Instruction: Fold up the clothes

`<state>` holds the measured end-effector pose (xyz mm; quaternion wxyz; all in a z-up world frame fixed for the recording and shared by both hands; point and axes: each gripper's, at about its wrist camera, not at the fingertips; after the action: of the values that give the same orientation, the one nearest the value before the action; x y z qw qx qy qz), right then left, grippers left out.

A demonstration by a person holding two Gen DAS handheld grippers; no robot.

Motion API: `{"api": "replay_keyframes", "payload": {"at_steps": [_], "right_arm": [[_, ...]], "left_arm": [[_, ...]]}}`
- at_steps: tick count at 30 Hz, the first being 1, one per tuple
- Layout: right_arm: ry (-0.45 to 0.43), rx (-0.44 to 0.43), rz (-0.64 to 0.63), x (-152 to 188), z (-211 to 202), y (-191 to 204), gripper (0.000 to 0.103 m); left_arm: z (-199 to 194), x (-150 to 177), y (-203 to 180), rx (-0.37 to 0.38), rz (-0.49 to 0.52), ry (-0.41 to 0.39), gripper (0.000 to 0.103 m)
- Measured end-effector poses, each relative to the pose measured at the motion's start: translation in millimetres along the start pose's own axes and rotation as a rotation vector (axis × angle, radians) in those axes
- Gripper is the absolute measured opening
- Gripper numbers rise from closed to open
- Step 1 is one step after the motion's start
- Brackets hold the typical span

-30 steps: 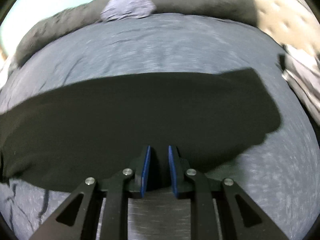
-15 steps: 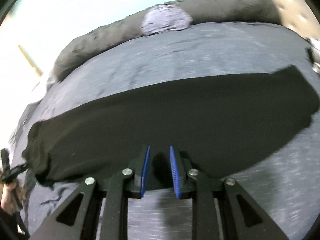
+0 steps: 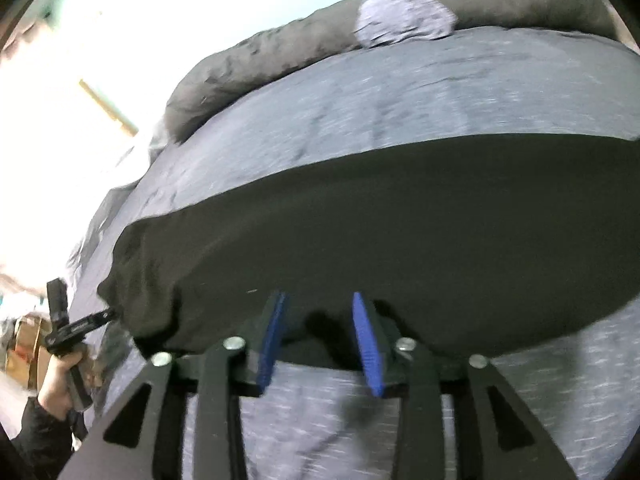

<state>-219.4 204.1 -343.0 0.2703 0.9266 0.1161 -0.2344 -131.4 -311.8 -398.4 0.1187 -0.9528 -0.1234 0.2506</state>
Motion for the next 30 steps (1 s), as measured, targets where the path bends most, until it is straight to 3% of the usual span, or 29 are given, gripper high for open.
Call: {"api": "replay_keyframes", "payload": {"at_steps": [7, 10, 15, 20, 25, 30], "right_arm": [[-0.02, 0.078, 0.051, -0.1, -4.6, -21.6, 0.045], [-0.078, 0.157, 0.073, -9.3, -32.5, -54.9, 0.046], [-0.188, 0.34, 0.164, -34.2, -102.2, -136.3, 0.055], [-0.213, 0.454, 0.201, -59.1, -144.9, -198.2, 0.058], [-0.176, 0.477, 0.267, -82.5, -151.4, -248.1, 0.059], [-0.131, 0.475, 0.246, -95.3, -133.0, -263.0, 0.059]], "left_arm": [[0.7, -0.6, 1.6, 0.007, 0.006, 0.002, 0.072], [0.8, -0.4, 1.4, 0.007, 0.011, 0.003, 0.072], [1.9, -0.3, -2.7, -0.006, 0.014, 0.001, 0.074], [2.3, 1.4, -6.3, -0.015, 0.02, 0.001, 0.074], [2.9, 2.2, -9.0, -0.031, 0.022, 0.002, 0.075], [5.1, 2.2, -14.3, -0.051, 0.034, 0.003, 0.078]]}}
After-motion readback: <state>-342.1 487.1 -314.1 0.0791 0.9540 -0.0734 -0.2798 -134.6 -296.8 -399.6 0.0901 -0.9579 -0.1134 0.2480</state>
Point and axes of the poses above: each gripper's, at about its wrist camera, not at the fingertips, and z roughly the way its jaws point, y to its left, x to its underside, and after that the axes turned 5 degrees about y, right-handed
